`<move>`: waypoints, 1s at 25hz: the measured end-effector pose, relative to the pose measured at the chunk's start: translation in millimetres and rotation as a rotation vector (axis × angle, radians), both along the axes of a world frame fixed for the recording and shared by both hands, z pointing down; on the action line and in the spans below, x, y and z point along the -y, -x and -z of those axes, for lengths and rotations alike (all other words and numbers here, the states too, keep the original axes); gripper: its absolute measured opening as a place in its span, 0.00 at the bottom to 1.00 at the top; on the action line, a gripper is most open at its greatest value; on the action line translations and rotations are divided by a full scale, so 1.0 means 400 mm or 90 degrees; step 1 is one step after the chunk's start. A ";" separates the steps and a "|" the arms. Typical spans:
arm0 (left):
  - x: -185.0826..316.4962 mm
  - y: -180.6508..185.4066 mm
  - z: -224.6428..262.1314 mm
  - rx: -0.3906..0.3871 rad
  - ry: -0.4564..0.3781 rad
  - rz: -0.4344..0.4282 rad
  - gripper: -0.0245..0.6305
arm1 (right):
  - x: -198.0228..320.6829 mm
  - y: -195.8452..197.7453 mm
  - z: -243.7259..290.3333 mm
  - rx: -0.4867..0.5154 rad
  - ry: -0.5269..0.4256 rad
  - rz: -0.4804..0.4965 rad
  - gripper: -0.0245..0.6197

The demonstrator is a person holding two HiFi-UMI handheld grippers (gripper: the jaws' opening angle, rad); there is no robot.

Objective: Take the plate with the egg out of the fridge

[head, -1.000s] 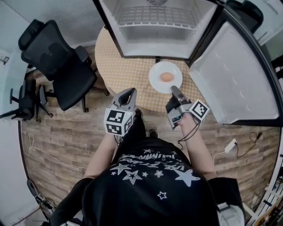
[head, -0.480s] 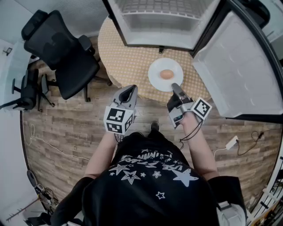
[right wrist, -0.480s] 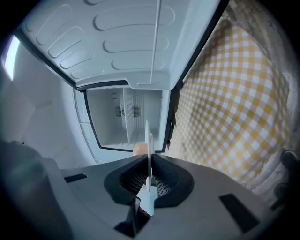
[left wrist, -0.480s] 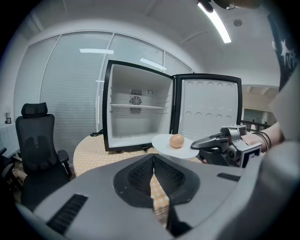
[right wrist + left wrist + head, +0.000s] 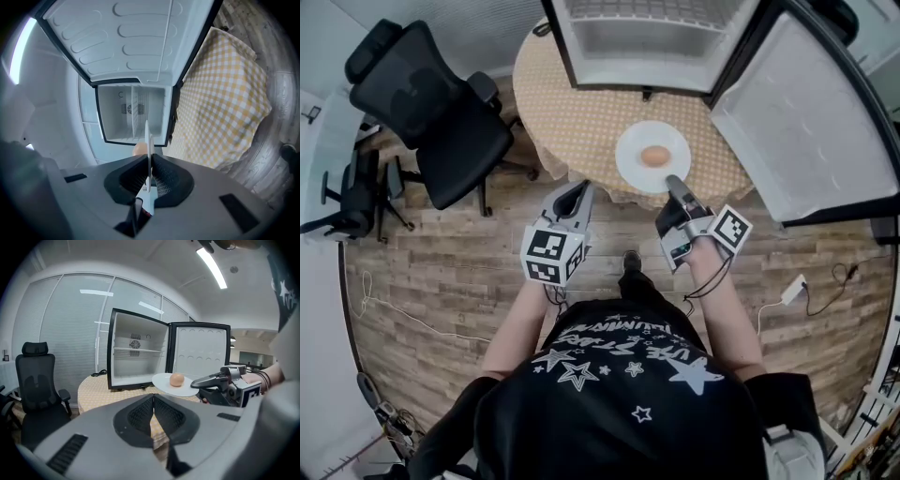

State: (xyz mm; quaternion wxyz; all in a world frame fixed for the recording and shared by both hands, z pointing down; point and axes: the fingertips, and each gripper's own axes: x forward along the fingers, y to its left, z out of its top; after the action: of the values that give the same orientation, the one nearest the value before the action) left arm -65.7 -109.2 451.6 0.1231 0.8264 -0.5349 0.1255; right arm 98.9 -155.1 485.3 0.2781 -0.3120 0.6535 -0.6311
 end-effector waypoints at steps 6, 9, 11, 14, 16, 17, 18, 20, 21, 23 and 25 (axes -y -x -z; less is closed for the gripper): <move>-0.097 0.008 0.004 -0.005 -0.006 -0.021 0.05 | -0.116 0.019 0.013 0.010 0.005 -0.020 0.10; -0.146 0.012 0.012 -0.008 -0.011 -0.031 0.05 | -0.178 0.022 0.022 0.009 0.006 -0.031 0.10; -0.181 0.013 0.019 -0.009 -0.014 -0.038 0.05 | -0.222 0.019 0.029 0.010 0.009 -0.041 0.10; -0.233 0.011 0.031 -0.011 -0.020 -0.051 0.05 | -0.284 0.011 0.037 0.008 0.010 -0.057 0.10; -0.267 0.011 0.035 -0.012 -0.022 -0.058 0.05 | -0.324 0.008 0.041 0.007 0.009 -0.064 0.10; -0.282 0.011 0.037 -0.011 -0.023 -0.062 0.05 | -0.343 0.007 0.042 0.006 0.009 -0.067 0.10; -0.298 0.010 0.038 -0.011 -0.023 -0.066 0.05 | -0.362 0.006 0.042 0.006 0.010 -0.070 0.10; -0.335 0.009 0.040 -0.011 -0.026 -0.074 0.05 | -0.406 0.004 0.039 0.007 0.013 -0.077 0.10; -0.362 0.011 0.041 -0.011 -0.029 -0.079 0.05 | -0.436 0.005 0.036 0.007 0.013 -0.082 0.10; -0.437 0.024 0.038 -0.011 -0.037 -0.088 0.05 | -0.513 0.014 0.025 0.003 0.010 -0.090 0.10; -0.500 0.039 0.030 -0.009 -0.042 -0.096 0.05 | -0.581 0.025 0.015 -0.001 0.011 -0.098 0.10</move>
State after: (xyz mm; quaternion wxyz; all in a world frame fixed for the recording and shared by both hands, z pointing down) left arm -81.2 90.7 439.6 0.0898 0.8687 -0.4743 0.1109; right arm 88.8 77.2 479.4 0.3225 -0.3639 0.6227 -0.6131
